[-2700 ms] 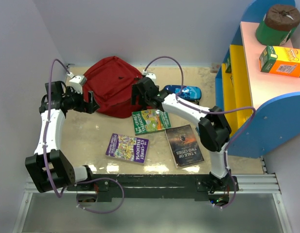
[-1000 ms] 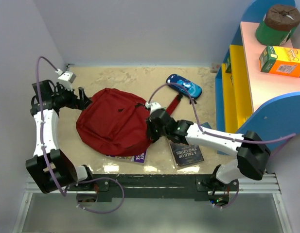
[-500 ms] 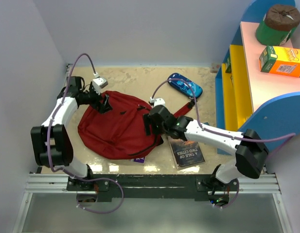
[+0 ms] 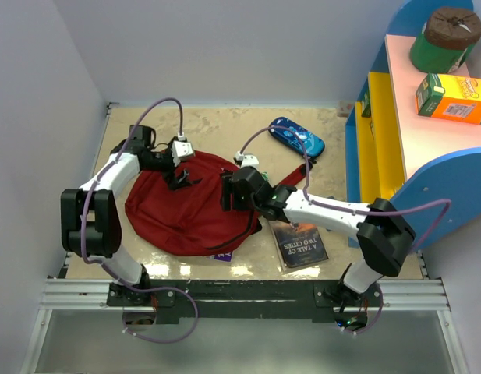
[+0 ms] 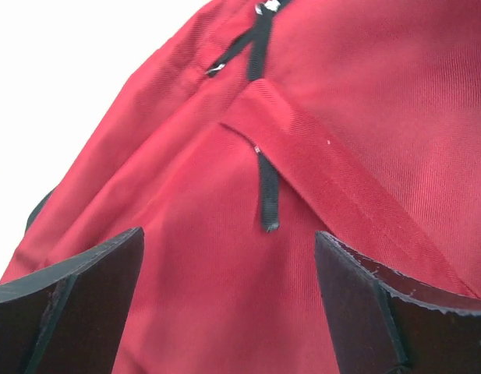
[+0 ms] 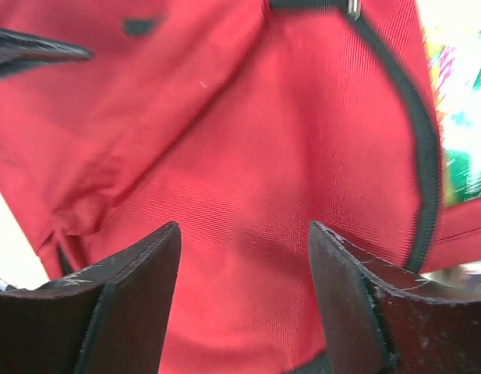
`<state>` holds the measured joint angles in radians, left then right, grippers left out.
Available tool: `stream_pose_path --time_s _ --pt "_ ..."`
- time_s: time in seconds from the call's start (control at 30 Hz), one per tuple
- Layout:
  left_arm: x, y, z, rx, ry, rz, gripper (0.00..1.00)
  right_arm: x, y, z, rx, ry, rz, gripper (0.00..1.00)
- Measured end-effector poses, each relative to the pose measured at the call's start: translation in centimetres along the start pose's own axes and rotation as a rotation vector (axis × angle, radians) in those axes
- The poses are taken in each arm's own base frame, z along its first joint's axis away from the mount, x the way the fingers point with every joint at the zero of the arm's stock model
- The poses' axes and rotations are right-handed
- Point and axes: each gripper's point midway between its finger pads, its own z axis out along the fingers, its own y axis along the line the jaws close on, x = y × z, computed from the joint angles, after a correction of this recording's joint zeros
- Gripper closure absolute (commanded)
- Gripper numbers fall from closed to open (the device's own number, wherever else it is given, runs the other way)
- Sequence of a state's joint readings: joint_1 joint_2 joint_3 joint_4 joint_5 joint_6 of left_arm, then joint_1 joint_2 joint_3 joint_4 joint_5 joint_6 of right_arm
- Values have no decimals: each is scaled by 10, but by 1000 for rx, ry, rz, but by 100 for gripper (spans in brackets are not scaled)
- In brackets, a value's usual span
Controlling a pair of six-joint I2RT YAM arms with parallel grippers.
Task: Pack the student bag
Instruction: Unzip the student bag at the center of the board.
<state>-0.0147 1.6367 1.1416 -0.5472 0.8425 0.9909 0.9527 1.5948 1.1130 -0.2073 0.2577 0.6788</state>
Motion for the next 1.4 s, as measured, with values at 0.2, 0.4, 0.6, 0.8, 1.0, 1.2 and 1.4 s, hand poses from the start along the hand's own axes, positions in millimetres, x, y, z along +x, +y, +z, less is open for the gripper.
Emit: stream_pose_path --time_s 0.2,0.4,0.6,0.8,1.0,1.2,1.4 --pt "15 -10 17 87 22 47 11 47 -21 23 33 76 63 38" --pt "18 -18 24 139 32 97 13 48 -17 25 8 64 100 46" --pt "12 -26 33 170 27 142 21 54 -19 28 1 63 108 50" --pt "14 -32 44 205 43 159 43 55 -20 29 -4 58 112 53" --pt "22 -35 52 222 87 170 78 55 -20 29 -8 56 112 56" --pt "22 -34 54 221 121 180 100 56 -19 29 -14 55 113 57" --pt "16 -25 50 175 138 172 100 56 -18 29 -18 56 114 57"
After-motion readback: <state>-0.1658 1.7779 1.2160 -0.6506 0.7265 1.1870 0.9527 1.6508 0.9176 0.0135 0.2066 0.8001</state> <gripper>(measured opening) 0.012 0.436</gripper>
